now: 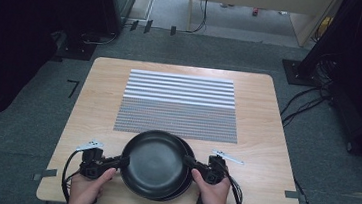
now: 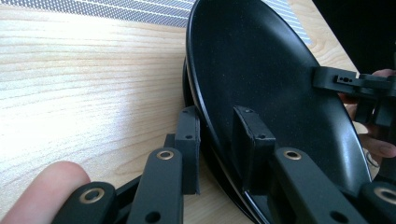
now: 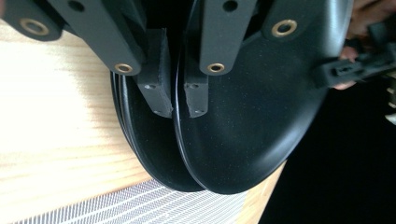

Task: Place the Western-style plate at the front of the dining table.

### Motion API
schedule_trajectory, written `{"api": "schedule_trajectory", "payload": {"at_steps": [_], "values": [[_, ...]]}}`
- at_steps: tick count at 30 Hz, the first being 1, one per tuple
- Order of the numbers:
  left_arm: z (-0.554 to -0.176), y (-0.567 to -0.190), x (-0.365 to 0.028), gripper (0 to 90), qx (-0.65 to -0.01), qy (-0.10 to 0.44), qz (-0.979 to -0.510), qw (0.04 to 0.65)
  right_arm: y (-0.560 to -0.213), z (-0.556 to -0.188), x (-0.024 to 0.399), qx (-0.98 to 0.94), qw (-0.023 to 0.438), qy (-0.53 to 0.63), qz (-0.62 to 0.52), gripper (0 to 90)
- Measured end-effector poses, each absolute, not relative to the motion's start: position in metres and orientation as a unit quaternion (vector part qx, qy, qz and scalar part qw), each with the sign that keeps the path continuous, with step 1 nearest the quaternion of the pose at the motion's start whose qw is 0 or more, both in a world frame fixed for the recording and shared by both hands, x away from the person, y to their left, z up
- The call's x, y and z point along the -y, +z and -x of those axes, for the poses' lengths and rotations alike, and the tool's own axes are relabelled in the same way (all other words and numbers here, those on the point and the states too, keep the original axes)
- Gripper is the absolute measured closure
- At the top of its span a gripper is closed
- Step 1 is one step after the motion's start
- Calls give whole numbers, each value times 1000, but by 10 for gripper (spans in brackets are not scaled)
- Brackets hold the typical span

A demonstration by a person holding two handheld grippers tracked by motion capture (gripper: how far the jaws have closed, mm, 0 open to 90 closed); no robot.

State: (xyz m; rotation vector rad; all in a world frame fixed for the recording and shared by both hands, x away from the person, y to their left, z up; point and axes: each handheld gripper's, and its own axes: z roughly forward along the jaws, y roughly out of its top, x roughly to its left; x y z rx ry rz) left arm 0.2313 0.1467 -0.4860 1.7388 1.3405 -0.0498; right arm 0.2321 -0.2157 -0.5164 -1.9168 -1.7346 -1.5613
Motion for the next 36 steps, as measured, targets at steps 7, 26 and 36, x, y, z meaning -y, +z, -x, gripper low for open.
{"api": "schedule_trajectory", "payload": {"at_steps": [7, 26, 36], "values": [[-231, -486, -146, 733, -546, -19, -701, 458, -522, -233, 220, 529, 99, -532, 653, 860], [-229, -480, -142, 739, -545, -27, -696, 467, -510, -235, 228, 531, 109, -541, 644, 857], [-236, -470, -141, 738, -547, -29, -690, 474, -493, -242, 229, 537, 105, -535, 644, 855]]}}
